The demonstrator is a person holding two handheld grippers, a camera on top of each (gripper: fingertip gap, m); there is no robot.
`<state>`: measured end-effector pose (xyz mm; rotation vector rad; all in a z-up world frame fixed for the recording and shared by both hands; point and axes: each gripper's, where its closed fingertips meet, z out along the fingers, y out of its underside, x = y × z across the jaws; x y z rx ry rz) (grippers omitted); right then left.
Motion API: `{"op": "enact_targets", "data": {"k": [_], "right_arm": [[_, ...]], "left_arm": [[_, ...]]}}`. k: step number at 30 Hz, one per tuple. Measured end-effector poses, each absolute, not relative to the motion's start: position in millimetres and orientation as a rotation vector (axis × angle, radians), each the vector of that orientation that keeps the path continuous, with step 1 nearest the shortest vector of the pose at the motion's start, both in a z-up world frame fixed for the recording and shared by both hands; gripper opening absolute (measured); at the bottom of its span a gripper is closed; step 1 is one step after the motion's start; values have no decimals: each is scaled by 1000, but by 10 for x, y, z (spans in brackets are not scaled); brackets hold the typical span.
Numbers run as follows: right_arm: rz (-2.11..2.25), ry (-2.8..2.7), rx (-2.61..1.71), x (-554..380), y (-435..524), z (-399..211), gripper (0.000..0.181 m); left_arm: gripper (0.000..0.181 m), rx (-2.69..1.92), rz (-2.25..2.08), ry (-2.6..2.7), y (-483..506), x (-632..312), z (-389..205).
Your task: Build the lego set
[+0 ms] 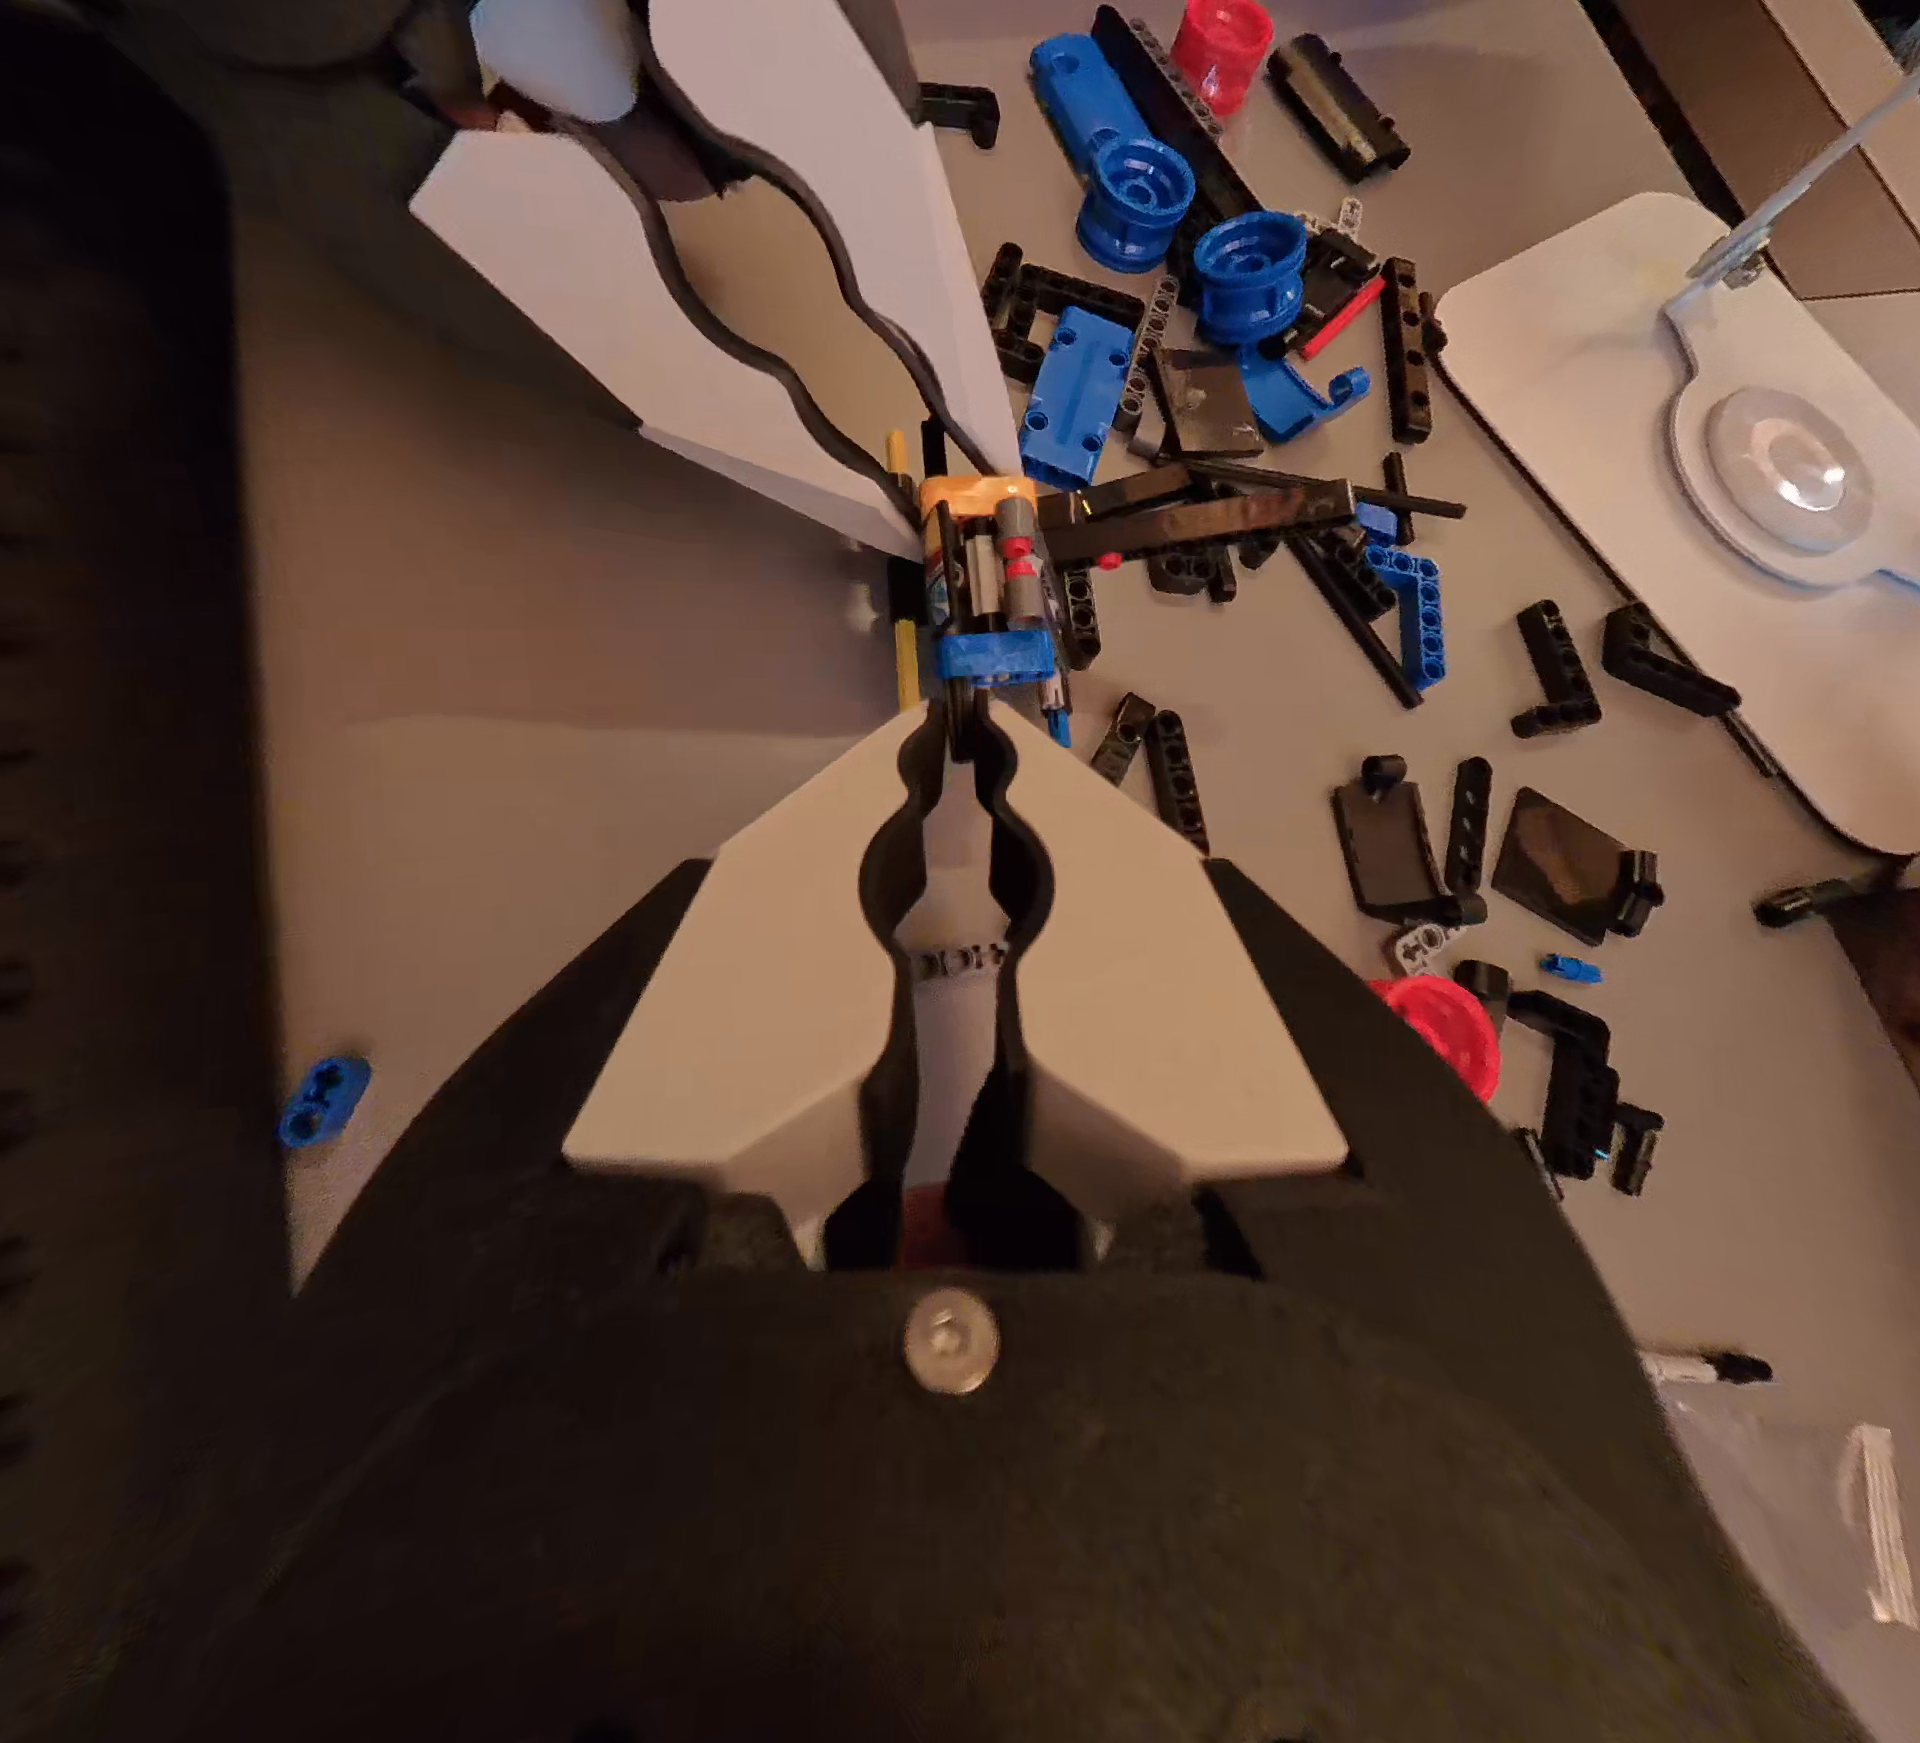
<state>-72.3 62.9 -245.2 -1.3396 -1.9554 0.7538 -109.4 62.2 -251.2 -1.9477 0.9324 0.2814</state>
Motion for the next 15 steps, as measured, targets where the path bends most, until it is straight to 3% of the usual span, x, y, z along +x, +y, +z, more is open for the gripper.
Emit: {"op": "enact_targets", "data": {"k": [15], "right_arm": [[707, -1885, -1323, -778, 588, -2161, 0]], "left_arm": [[17, -1890, 178, 837, 564, -1162, -2277]]}}
